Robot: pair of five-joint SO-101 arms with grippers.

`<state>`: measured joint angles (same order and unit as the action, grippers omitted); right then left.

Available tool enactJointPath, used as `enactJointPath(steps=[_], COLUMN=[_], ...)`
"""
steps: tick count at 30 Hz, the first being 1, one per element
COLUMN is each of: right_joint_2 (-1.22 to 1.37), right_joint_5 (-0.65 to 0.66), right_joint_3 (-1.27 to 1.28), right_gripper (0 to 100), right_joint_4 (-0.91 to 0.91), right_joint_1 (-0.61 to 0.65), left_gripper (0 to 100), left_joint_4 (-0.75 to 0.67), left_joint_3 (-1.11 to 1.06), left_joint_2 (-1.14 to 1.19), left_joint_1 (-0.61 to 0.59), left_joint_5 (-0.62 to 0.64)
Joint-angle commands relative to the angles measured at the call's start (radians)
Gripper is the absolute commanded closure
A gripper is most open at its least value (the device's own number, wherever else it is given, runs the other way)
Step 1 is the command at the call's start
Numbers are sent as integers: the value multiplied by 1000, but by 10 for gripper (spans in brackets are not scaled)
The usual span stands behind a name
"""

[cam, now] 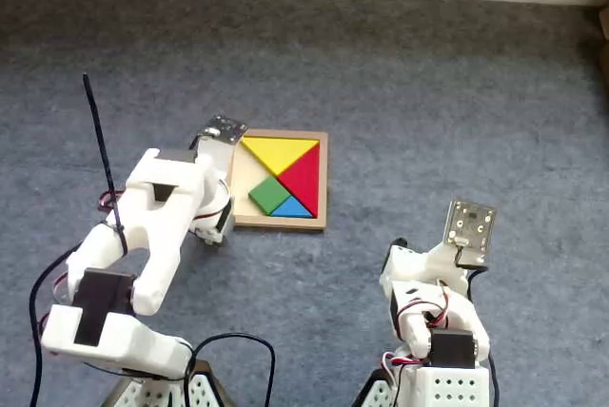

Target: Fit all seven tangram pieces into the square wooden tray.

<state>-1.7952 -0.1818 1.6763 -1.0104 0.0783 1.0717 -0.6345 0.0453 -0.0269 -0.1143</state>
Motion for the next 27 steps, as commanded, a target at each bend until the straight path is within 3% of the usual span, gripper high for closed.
enactJointPath(steps=[1, 5, 11, 21, 27], right_joint_2=[7, 7, 7, 7, 7], right_joint_5=[-9, -9, -9, -9, -9], right_joint_3=[128, 128, 128, 128, 128], right_gripper=[782, 782, 782, 782, 782], right_joint_4=[-5, -5, -5, -5, -5], right_joint_1=[-12, -12, -12, -12, -12], left_gripper=[881, 889, 995, 995, 995], left_joint_4=[9, 6, 9, 55, 54], left_joint_3=[30, 30, 38, 18, 74], left_joint_2=[5, 5, -2, -351, -337], left_joint_1=[2, 4, -1, 39, 140], left_joint_5=[8, 8, 0, 6, 6])
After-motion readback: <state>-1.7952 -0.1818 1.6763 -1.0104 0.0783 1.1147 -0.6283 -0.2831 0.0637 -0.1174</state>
